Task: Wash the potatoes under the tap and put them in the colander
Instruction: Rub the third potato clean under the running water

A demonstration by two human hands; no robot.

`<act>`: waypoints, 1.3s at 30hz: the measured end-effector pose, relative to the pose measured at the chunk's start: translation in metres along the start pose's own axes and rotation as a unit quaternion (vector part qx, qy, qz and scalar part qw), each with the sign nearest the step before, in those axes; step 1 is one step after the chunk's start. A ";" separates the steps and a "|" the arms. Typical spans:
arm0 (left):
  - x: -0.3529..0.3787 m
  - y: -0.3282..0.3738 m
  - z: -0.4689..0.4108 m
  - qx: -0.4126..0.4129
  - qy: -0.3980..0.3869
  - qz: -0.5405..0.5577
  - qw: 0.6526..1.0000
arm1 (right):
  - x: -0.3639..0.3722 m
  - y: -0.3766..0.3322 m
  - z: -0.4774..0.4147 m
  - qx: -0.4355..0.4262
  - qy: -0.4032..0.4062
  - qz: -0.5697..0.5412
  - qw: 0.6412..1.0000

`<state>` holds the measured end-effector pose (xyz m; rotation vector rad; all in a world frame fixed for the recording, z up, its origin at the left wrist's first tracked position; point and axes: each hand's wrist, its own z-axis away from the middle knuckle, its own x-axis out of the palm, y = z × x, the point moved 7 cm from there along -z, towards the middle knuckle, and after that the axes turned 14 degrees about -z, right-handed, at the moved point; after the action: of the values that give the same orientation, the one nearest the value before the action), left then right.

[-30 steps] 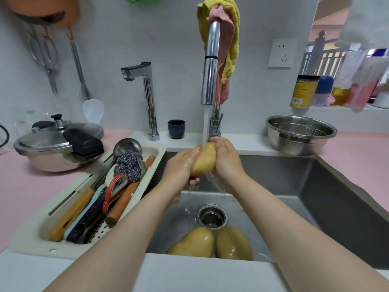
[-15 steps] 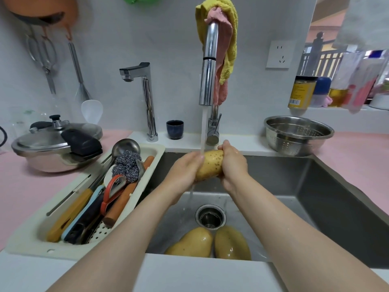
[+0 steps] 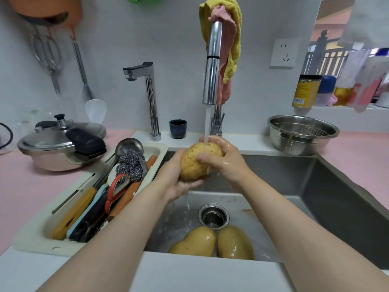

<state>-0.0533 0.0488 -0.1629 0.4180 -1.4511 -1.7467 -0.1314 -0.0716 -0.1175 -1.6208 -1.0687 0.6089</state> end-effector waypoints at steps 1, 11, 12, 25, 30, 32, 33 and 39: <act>0.000 0.000 0.000 0.001 0.003 -0.008 1.000 | 0.002 -0.002 0.003 -0.002 0.014 -0.002 1.000; 0.018 0.013 0.000 0.184 0.036 -0.226 0.956 | -0.020 0.006 0.013 0.051 0.302 -0.070 0.949; 0.020 0.014 -0.001 0.193 0.031 -0.225 0.954 | -0.021 0.008 0.013 0.058 0.304 -0.055 0.949; -0.007 0.022 0.000 0.104 0.057 -0.045 0.992 | 0.015 0.005 0.009 0.018 0.135 -0.044 0.990; 0.018 0.010 -0.004 0.113 -0.061 -0.106 0.986 | -0.016 0.010 0.010 0.051 0.269 -0.091 0.957; 0.020 0.008 -0.004 0.118 -0.063 -0.126 0.983 | -0.015 0.013 0.011 0.068 0.244 -0.066 0.965; 0.018 0.009 -0.005 0.122 -0.041 -0.127 0.984 | -0.012 0.013 0.010 0.071 0.221 -0.059 0.971; -0.014 0.021 0.001 0.107 0.086 -0.049 0.989 | 0.027 0.015 0.011 0.146 -0.005 -0.181 0.973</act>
<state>-0.0378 0.0600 -0.1463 0.7466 -1.5189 -1.5900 -0.1228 -0.0433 -0.1316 -1.1348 -1.1850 0.5011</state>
